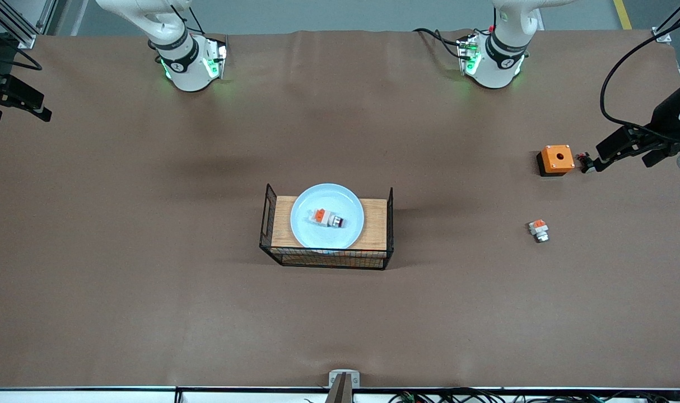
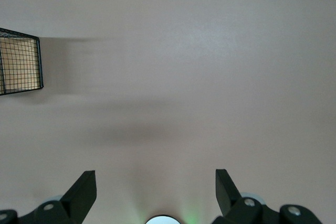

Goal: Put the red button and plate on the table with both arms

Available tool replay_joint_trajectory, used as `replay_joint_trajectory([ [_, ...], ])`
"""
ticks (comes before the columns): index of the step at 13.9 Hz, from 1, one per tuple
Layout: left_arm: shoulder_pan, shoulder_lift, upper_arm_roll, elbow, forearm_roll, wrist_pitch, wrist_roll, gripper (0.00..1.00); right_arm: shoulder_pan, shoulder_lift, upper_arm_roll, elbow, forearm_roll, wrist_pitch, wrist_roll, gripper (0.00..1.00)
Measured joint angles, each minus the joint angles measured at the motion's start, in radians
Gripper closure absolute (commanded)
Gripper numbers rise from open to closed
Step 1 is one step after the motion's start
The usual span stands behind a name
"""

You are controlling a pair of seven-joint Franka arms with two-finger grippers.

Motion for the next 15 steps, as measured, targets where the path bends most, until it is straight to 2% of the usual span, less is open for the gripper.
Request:
replay_joint_trajectory([
  [9, 0.0, -0.002, -0.018, 0.011, -0.005, -0.022, 0.0, 0.0, 0.0, -0.002, 0.0, 0.006, -0.011, 0.003, 0.0, 0.0],
  [12, -0.004, -0.003, -0.111, 0.047, -0.007, -0.055, -0.079, 0.0, -0.001, 0.011, -0.004, 0.007, -0.018, 0.007, 0.0, 0.0],
  [15, -0.01, 0.004, -0.273, 0.049, -0.008, -0.061, -0.317, 0.0, -0.003, 0.054, -0.006, 0.008, -0.018, 0.009, -0.007, 0.0],
])
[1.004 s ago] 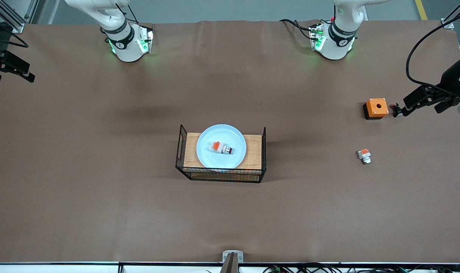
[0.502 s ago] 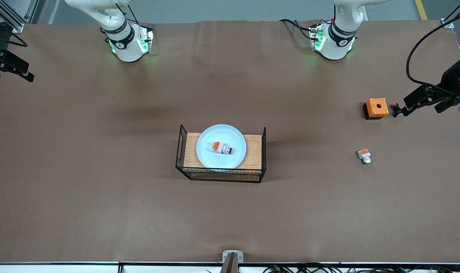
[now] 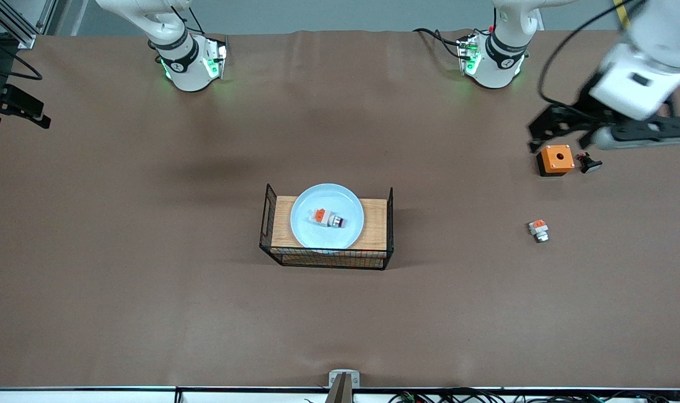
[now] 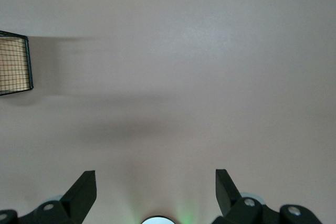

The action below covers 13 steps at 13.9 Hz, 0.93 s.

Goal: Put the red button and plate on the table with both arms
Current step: 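Reach the left gripper over the red button on the blue plate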

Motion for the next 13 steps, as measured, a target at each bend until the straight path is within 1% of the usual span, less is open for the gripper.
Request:
replay_joint_trajectory([
  [3, -0.008, 0.053, -0.146, -0.004, 0.0, 0.004, -0.221, 0.0, -0.008, 0.062, 0.0, 0.007, 0.0, 0.015, -0.004, 0.0],
  [5, -0.023, 0.11, -0.205, -0.001, 0.0, 0.04, -0.366, 0.0, -0.019, 0.117, 0.0, 0.009, 0.0, 0.027, -0.006, 0.0],
  [7, -0.071, 0.167, -0.217, 0.003, 0.0, 0.093, -0.536, 0.0, -0.042, 0.185, 0.0, 0.02, -0.001, 0.043, -0.006, 0.0],
  [9, -0.12, 0.216, -0.218, 0.009, 0.0, 0.159, -0.754, 0.0, -0.076, 0.241, 0.0, 0.04, -0.001, 0.056, -0.011, 0.0],
  [11, -0.155, 0.249, -0.218, 0.014, 0.001, 0.223, -1.005, 0.0, -0.097, 0.264, 0.0, 0.055, -0.001, 0.062, -0.016, 0.0],
  [13, -0.188, 0.276, -0.218, 0.015, 0.015, 0.277, -1.203, 0.0, -0.099, 0.264, 0.002, 0.067, -0.001, 0.062, 0.002, 0.0],
])
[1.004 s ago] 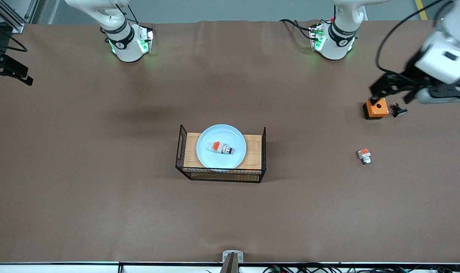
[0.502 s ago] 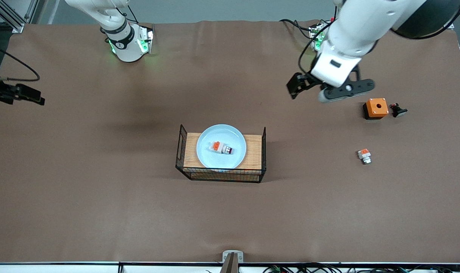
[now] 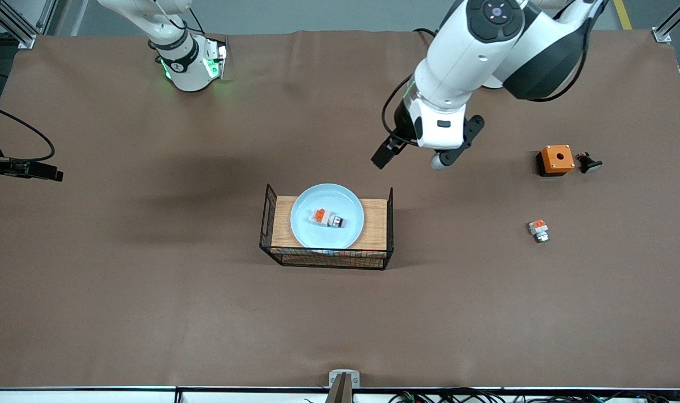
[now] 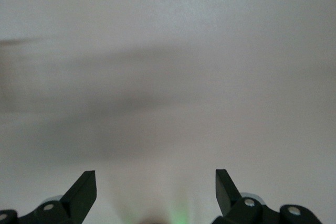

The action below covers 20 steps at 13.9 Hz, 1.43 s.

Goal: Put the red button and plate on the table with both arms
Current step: 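Reach the left gripper over the red button on the blue plate, then lower the left gripper and grasp the red button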

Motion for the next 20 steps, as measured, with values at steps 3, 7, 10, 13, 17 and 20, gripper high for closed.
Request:
replay_joint_trajectory([
  [3, -0.031, 0.052, 0.001, 0.019, 0.019, 0.057, -0.243, 0.0, 0.015, -0.001, 0.015, 0.012, 0.005, -0.011, 0.198, 0.0],
  [7, -0.074, 0.173, 0.019, 0.106, 0.044, 0.074, -0.441, 0.0, 0.104, -0.003, 0.024, 0.012, 0.005, -0.032, 0.5, 0.0],
  [10, -0.177, 0.248, 0.126, 0.161, 0.044, 0.089, -0.525, 0.0, 0.146, -0.005, 0.026, 0.012, 0.005, -0.039, 0.642, 0.0],
  [13, -0.332, 0.291, 0.277, 0.19, 0.045, 0.13, -0.607, 0.0, 0.18, -0.005, 0.027, 0.012, 0.005, -0.039, 0.763, 0.0],
  [17, -0.418, 0.366, 0.348, 0.242, 0.046, 0.164, -0.593, 0.0, 0.213, -0.005, 0.027, 0.012, 0.005, -0.039, 0.874, 0.0],
  [20, -0.425, 0.398, 0.356, 0.255, 0.047, 0.189, -0.493, 0.0, 0.22, -0.005, 0.027, 0.012, 0.005, -0.039, 0.893, 0.0],
])
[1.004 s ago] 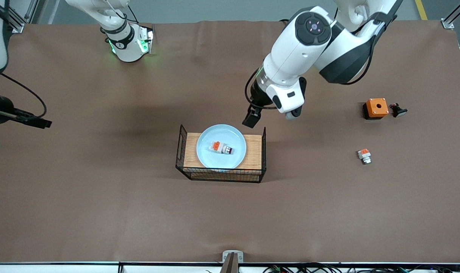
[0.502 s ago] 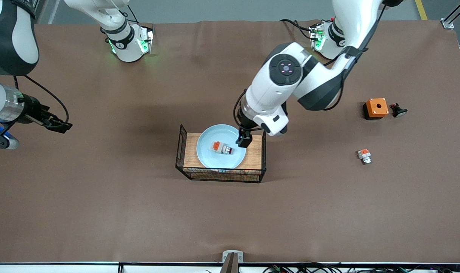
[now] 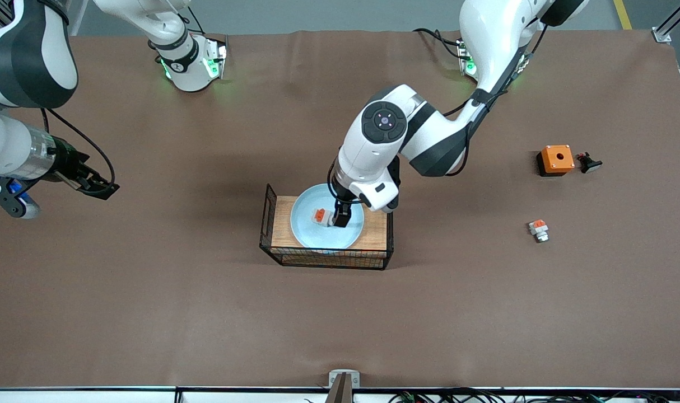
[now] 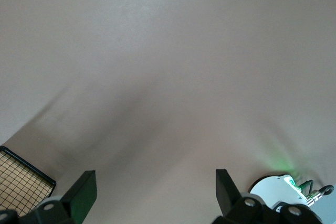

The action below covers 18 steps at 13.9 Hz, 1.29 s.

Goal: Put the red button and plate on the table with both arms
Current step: 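Lower the left gripper and grasp the red button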

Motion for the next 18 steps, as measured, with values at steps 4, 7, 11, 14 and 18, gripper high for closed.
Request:
replay_joint_trajectory([
  [4, -0.032, 0.017, 0.058, 0.004, 0.0, 0.08, 0.085, 0.0, 0.029, 0.0, 0.0, 0.0, 0.0, 0.0, 0.079, 0.0],
  [7, -0.061, 0.027, 0.08, 0.004, 0.0, 0.136, 0.12, 0.0, 0.035, 0.0, 0.0, 0.0, 0.0, 0.0, 0.093, 0.0],
  [11, -0.065, 0.053, 0.081, 0.005, 0.0, 0.18, 0.161, 0.0, 0.035, 0.0, -0.001, -0.002, 0.0, 0.0, 0.097, 0.0],
  [14, -0.074, 0.07, 0.081, 0.005, 0.0, 0.181, 0.165, 0.0, 0.035, 0.0, -0.001, -0.002, 0.0, 0.0, 0.101, 0.0],
  [18, -0.089, 0.082, 0.081, 0.005, 0.0, 0.181, 0.165, 0.02, 0.04, 0.0, 0.001, -0.002, 0.001, 0.0, 0.123, 0.0],
])
